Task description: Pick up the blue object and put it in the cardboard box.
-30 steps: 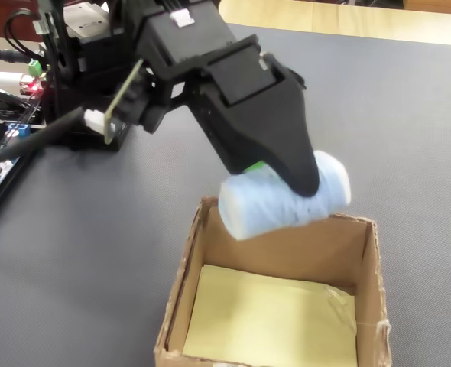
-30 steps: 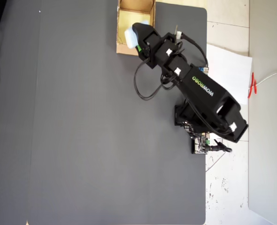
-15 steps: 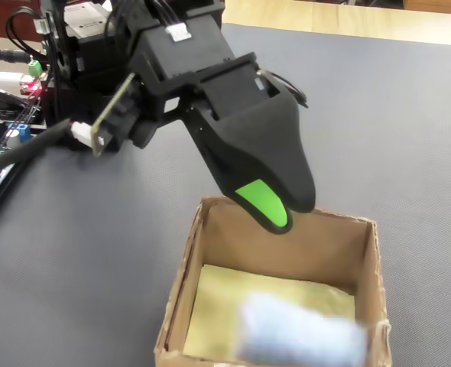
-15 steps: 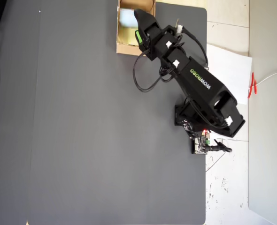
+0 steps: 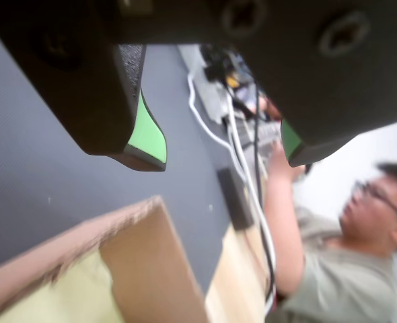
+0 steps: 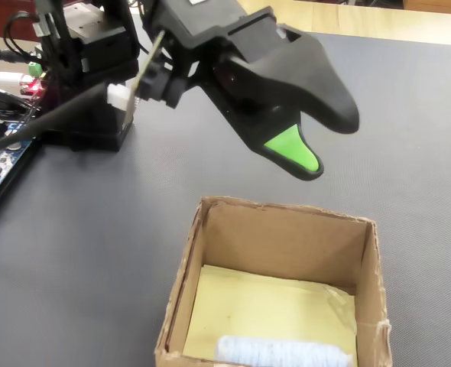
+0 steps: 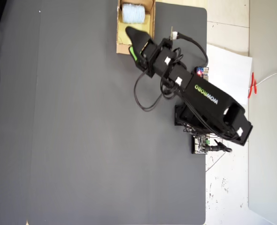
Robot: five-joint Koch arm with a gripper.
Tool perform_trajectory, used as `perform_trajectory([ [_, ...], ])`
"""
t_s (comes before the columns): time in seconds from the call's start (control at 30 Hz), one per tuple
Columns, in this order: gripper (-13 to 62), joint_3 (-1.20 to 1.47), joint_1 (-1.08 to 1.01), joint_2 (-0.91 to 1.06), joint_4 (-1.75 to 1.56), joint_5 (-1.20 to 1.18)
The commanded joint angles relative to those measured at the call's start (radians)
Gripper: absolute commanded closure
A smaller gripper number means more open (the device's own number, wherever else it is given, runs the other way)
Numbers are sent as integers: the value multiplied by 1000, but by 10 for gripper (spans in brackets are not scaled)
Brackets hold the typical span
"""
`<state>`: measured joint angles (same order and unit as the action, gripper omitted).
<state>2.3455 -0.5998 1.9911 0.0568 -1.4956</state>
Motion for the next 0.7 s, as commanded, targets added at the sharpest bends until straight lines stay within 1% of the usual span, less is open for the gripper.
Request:
perform_trajectory([
  [0.0,154,-21,60,71,-106,-57],
  [0.23,154,123,272,198,-95,-66],
  [0.37,154,288,397,316,-109,-101],
  [0.43,153,364,434,371,-109,-101],
  [0.67,153,529,449,379,-109,-103],
])
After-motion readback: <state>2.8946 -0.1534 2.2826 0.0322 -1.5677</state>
